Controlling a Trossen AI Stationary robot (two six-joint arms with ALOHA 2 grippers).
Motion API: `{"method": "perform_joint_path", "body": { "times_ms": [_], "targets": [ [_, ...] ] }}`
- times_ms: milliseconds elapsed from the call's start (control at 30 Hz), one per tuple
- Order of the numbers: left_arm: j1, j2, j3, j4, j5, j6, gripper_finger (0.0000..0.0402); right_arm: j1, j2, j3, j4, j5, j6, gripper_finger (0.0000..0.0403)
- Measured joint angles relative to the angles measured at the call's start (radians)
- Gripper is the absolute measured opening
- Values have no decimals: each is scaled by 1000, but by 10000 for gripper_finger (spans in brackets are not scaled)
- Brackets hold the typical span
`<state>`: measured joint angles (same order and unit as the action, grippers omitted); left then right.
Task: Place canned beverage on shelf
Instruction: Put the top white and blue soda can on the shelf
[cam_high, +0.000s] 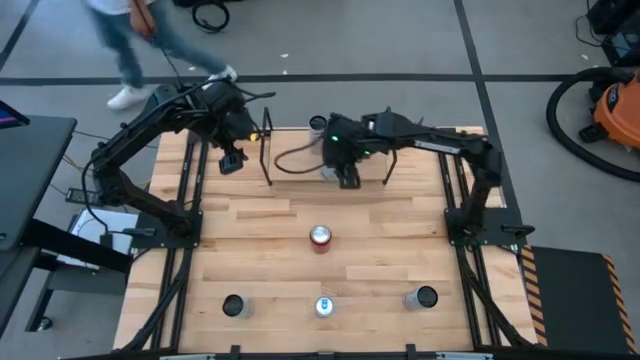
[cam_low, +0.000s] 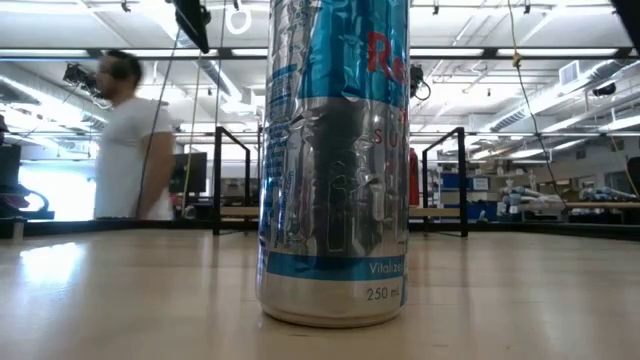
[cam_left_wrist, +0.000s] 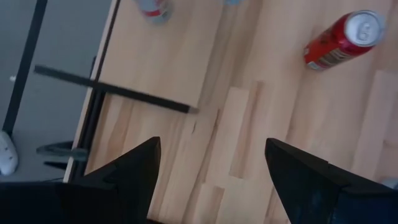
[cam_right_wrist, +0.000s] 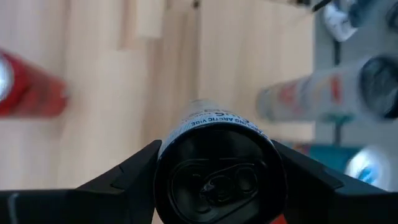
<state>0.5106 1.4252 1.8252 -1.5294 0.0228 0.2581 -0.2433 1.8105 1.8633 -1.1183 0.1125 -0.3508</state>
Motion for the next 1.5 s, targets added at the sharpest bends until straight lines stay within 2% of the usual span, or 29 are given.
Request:
{"method": "perform_joint_path", "body": {
  "times_ms": [367, 633, 933, 1067, 1167, 1500],
  "targets": [
    [108, -14, 0, -35, 0, 66, 291, -46, 232, 301, 0, -76, -128, 265],
    [177, -13, 0, -35, 1, 69, 291, -65, 341, 410, -4, -118, -173, 266],
    [223, -12, 0, -36, 1, 96, 291, -77, 362, 426, -26, -148, -153, 266],
    [237, -12, 0, -35, 1, 94, 291, -88, 356, 427, -70, -207, -120, 266],
    [240, -12, 0, -35, 1, 94, 291, -97, 356, 426, -112, -210, -107, 266],
    [239, -12, 0, -31, 1, 94, 291, -143, 361, 426, -99, -217, -85, 266]
  ]
}}
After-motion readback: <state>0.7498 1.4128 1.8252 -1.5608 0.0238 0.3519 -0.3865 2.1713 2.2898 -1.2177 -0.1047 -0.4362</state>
